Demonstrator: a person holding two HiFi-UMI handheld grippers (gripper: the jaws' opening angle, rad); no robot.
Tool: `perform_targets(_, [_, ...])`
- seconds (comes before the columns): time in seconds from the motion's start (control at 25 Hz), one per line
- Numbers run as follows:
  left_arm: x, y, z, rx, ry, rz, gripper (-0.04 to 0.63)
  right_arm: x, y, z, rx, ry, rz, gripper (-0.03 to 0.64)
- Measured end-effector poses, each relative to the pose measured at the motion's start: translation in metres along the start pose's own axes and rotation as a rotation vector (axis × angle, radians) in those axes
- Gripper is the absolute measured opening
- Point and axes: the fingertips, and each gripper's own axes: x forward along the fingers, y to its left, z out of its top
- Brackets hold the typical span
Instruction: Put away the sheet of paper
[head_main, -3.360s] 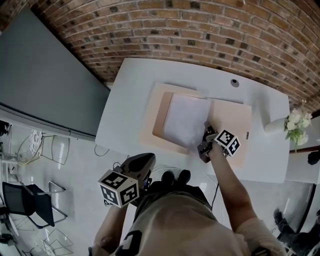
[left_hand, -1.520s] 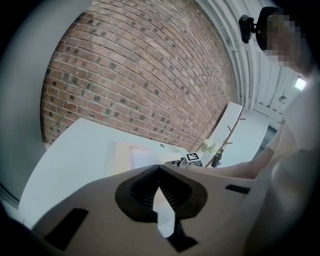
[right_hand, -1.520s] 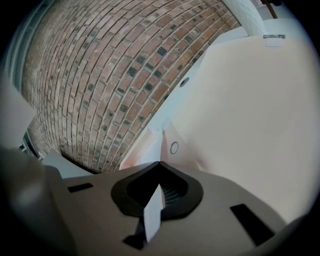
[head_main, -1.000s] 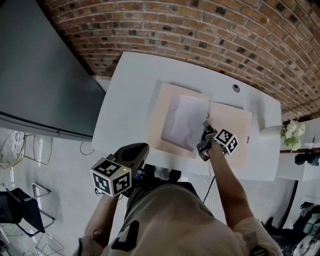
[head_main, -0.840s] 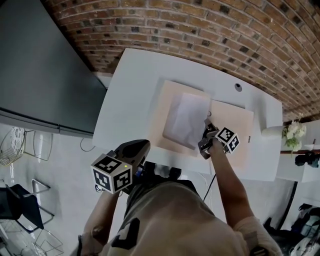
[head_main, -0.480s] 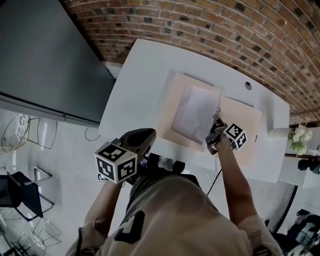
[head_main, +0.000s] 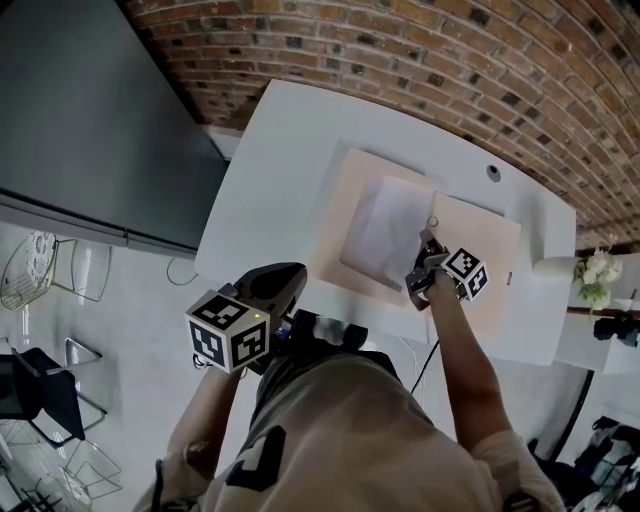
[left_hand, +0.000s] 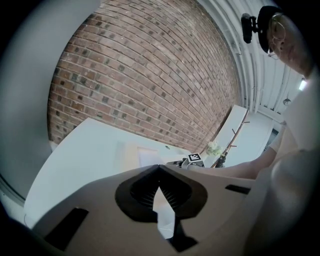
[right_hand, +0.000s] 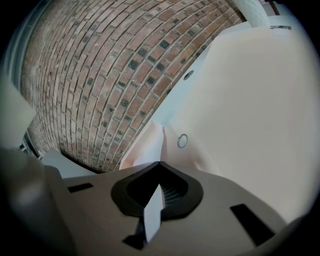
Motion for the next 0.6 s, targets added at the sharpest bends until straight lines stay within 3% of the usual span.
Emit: perform_targets(0.6, [0.0,0.007,-0.001,-0.004,0.012,-0.004,0.014,0.011,0.006,-0.012,0.011,0.019,0.007,0.023])
